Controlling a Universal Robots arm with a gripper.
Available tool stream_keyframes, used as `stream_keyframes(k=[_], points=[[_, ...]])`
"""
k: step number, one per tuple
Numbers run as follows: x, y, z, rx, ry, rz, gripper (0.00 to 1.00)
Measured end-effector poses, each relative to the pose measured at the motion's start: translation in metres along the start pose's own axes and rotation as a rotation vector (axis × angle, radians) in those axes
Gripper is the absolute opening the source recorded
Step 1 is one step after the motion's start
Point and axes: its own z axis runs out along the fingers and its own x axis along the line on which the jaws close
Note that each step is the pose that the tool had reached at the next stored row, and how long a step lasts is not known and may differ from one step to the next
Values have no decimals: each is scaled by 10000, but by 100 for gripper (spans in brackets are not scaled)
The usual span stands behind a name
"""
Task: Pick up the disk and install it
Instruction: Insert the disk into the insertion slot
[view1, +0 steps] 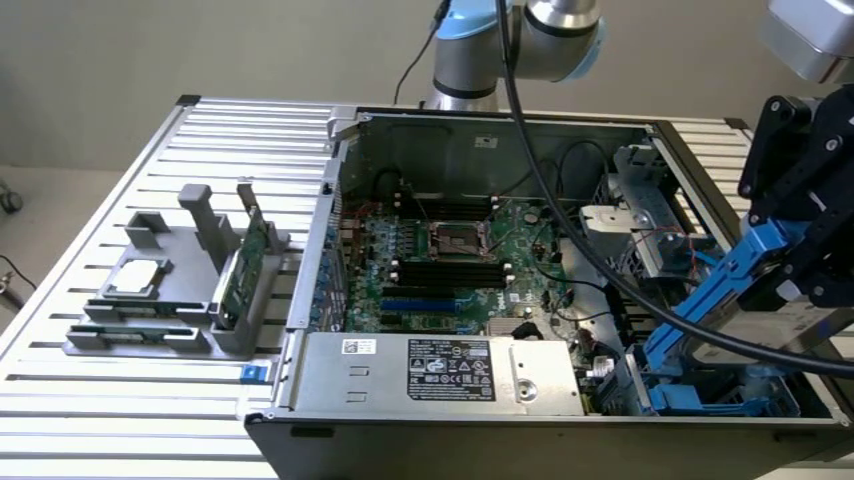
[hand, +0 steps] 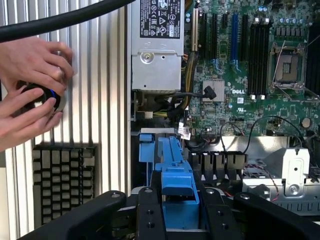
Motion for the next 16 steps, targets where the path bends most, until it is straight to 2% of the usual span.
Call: stream_keyframes(k=[7, 16], points=[[2, -13, 39, -77, -1, 5, 33], [4, -32, 82, -97, 0, 6, 33]])
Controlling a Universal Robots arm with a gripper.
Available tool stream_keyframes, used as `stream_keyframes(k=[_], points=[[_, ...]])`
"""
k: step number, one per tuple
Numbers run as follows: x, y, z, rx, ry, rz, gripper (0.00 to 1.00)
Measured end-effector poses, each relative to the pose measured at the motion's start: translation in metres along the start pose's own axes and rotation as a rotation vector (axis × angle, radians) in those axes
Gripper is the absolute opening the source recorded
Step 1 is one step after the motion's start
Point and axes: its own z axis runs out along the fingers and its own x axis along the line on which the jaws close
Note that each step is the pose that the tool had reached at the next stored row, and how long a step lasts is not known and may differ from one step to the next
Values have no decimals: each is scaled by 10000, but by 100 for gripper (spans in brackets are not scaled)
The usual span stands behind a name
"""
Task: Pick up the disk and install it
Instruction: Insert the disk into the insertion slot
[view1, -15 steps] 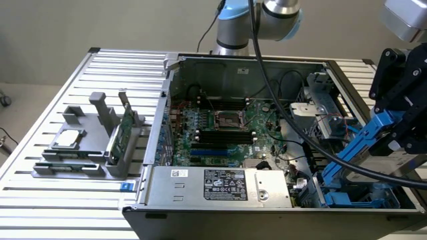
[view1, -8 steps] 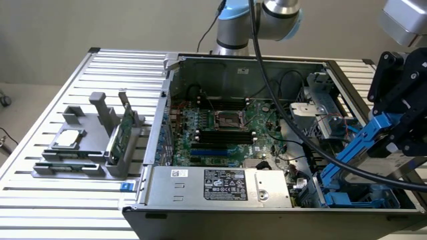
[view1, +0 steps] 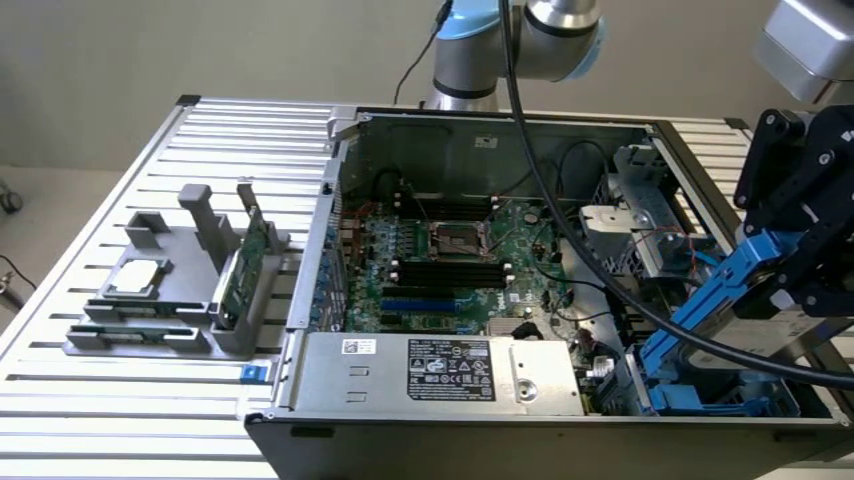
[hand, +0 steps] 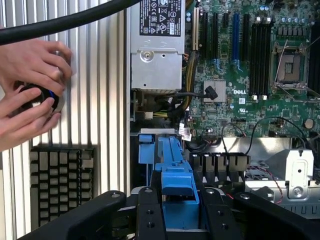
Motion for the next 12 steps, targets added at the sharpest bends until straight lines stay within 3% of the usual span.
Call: stream_keyframes(k=[12], points=[[1, -12, 45, -10, -1, 1, 33]])
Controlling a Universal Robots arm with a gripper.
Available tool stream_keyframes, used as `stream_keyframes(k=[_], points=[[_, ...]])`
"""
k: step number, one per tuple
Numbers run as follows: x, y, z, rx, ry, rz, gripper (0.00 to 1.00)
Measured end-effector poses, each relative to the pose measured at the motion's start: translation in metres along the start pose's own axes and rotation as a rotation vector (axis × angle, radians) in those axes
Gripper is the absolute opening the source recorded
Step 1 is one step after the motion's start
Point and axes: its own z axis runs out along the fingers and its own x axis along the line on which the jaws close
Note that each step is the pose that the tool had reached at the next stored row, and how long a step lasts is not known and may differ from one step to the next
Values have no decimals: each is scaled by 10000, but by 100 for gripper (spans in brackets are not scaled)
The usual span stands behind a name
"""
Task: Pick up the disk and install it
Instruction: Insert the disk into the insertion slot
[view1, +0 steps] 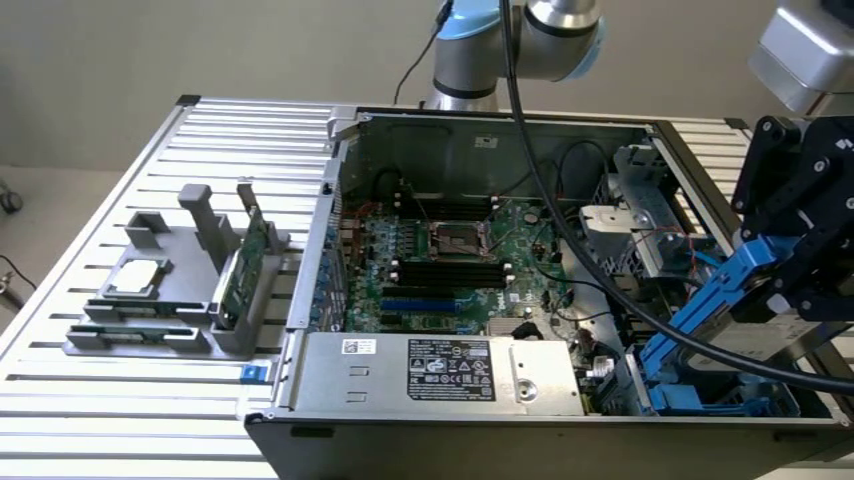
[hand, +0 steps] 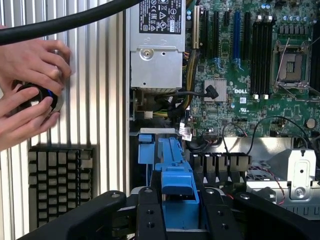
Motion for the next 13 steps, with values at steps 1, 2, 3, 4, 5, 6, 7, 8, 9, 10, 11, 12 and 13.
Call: stream_keyframes(k=[1, 2, 3, 4, 5, 6, 7, 8, 9, 10, 11, 12, 13], points=[[0, 0, 0, -7, -1, 0, 33], [0, -1, 1, -16, -3, 0, 33], [0, 0, 2, -26, -6, 0, 33], [-1, -1, 2, -36, -9, 0, 33], [0, -1, 0, -49, -10, 1, 33], [-1, -1, -5, -63, -12, 2, 33], [0, 0, -13, -77, -14, 3, 33], [-1, 0, -29, -91, -15, 3, 33], [-2, 1, -44, -102, -14, 4, 33], [-3, 1, -55, -108, -13, 5, 33], [-3, 1, -57, -113, -15, 5, 33], [-3, 1, -57, -117, -14, 6, 33], [-3, 1, -57, -121, -14, 5, 33]])
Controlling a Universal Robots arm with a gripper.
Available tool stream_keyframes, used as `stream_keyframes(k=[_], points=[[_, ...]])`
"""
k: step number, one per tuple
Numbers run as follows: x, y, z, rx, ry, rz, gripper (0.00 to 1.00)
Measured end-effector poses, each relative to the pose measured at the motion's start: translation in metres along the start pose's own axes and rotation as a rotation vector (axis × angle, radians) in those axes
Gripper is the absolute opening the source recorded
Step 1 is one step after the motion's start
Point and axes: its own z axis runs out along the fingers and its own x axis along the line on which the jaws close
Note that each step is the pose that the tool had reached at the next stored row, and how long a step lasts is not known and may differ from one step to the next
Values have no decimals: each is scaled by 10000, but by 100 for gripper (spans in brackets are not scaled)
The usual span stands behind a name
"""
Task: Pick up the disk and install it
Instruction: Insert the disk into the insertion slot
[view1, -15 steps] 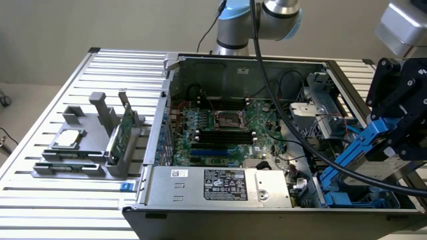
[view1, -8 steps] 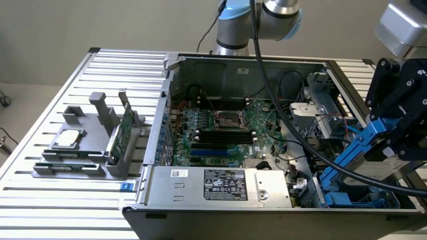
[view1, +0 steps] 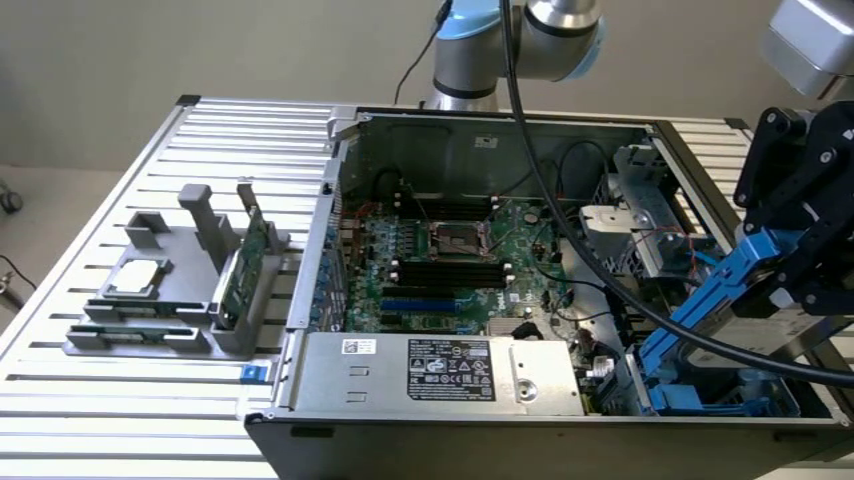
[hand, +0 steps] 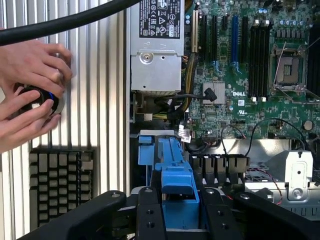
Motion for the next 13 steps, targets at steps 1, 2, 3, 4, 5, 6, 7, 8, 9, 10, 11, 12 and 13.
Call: stream_keyframes(k=[1, 2, 3, 4, 5, 6, 7, 8, 9, 10, 11, 12, 13], points=[[0, 0, 1, -2, 1, 1, 33], [0, 0, 4, -2, 0, 1, 33], [0, -1, 8, -3, 0, 0, 33], [-1, -1, 12, -3, 1, 1, 33], [-1, -1, 20, -3, 0, 0, 33], [-2, -1, 27, -3, 0, 0, 33], [-3, -2, 34, -4, 0, 1, 33], [-5, -3, 42, -4, 0, 1, 33], [-6, -4, 50, -4, -1, 1, 33], [-8, -4, 56, -4, 0, 0, 33], [-9, -5, 64, -5, 0, 1, 33], [-11, -6, 71, -5, -1, 1, 33], [-13, -6, 78, -5, -1, 1, 33]])
